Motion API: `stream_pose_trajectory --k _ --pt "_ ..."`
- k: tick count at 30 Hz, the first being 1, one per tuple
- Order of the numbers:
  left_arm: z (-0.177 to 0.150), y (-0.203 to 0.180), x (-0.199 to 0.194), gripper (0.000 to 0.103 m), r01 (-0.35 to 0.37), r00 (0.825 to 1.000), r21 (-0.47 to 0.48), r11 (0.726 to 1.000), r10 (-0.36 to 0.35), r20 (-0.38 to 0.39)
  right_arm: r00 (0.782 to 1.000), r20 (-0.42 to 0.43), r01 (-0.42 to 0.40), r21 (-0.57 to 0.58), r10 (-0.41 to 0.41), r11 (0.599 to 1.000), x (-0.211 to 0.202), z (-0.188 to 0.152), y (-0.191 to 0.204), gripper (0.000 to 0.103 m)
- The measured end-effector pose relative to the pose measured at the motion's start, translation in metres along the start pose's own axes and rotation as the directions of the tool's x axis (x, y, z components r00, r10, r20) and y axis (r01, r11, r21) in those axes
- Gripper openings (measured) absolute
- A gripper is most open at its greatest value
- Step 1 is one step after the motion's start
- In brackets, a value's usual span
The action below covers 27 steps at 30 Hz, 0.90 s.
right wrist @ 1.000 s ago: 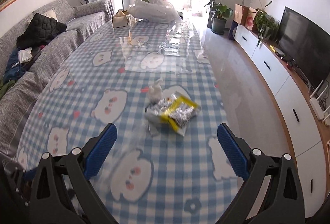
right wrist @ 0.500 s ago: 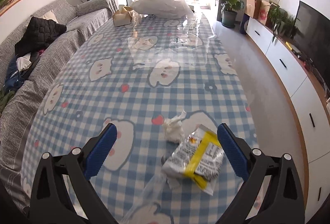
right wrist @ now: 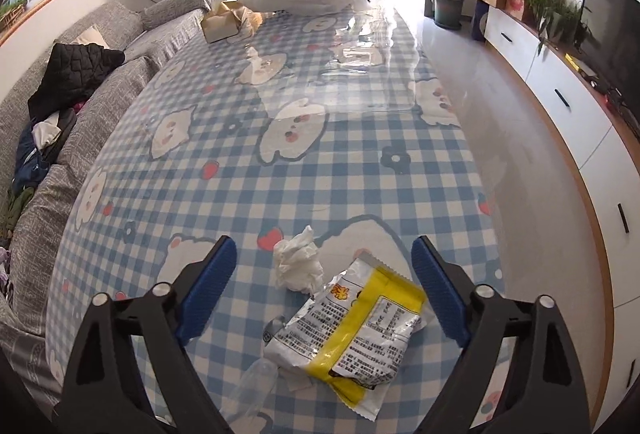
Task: Collect trash
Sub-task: 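Close the left tool on the white pill bottle while the right tool grips the tissue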
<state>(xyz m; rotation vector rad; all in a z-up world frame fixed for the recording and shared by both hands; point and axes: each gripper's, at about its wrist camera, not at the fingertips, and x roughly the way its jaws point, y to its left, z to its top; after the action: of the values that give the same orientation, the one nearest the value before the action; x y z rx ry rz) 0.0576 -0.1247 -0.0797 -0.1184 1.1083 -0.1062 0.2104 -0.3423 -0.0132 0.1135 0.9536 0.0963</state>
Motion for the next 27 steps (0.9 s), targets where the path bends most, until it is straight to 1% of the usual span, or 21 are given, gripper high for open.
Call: stream_pose_trajectory --k 6,9,11,13,19,21,23,27 --pt "0.003 -0.004 0.009 0.095 0.017 1.000 -0.011 1.000 -0.017 -0.007 0.999 -0.040 -0.020 -0.029 0.019 0.999 0.014 -0.001 0.012 0.071" --pt "0.004 -0.005 0.011 0.094 0.015 1.000 -0.009 1.000 -0.015 -0.004 0.998 -0.057 -0.020 -0.049 0.017 0.999 0.021 -0.002 0.020 0.066" --pt "0.005 -0.006 0.012 0.094 0.012 1.000 -0.002 1.000 -0.012 -0.001 0.997 -0.069 -0.021 -0.059 0.017 0.998 0.027 -0.003 0.023 0.060" --pt "0.005 -0.006 0.012 0.092 0.006 1.000 0.003 1.000 -0.006 0.004 0.996 -0.084 -0.018 -0.059 0.013 0.998 0.034 -0.004 0.024 0.057" --pt "0.008 -0.006 0.012 0.084 -0.008 1.000 -0.007 1.000 0.008 0.016 0.994 -0.109 -0.023 -0.053 0.017 0.998 0.046 -0.006 0.025 0.048" --pt "0.009 -0.005 0.012 0.079 -0.017 1.000 -0.013 1.000 0.017 0.021 0.993 -0.114 -0.022 -0.054 0.015 0.998 0.049 -0.008 0.026 0.046" --pt "0.007 -0.002 0.010 0.075 -0.031 0.999 -0.010 0.999 0.031 0.023 0.993 -0.121 -0.021 -0.056 0.014 0.998 0.052 -0.009 0.028 0.042" --pt "0.004 -0.004 0.009 0.073 -0.057 0.998 0.006 0.998 0.057 0.035 0.992 -0.124 -0.018 -0.062 0.010 0.998 0.054 -0.011 0.031 0.037"
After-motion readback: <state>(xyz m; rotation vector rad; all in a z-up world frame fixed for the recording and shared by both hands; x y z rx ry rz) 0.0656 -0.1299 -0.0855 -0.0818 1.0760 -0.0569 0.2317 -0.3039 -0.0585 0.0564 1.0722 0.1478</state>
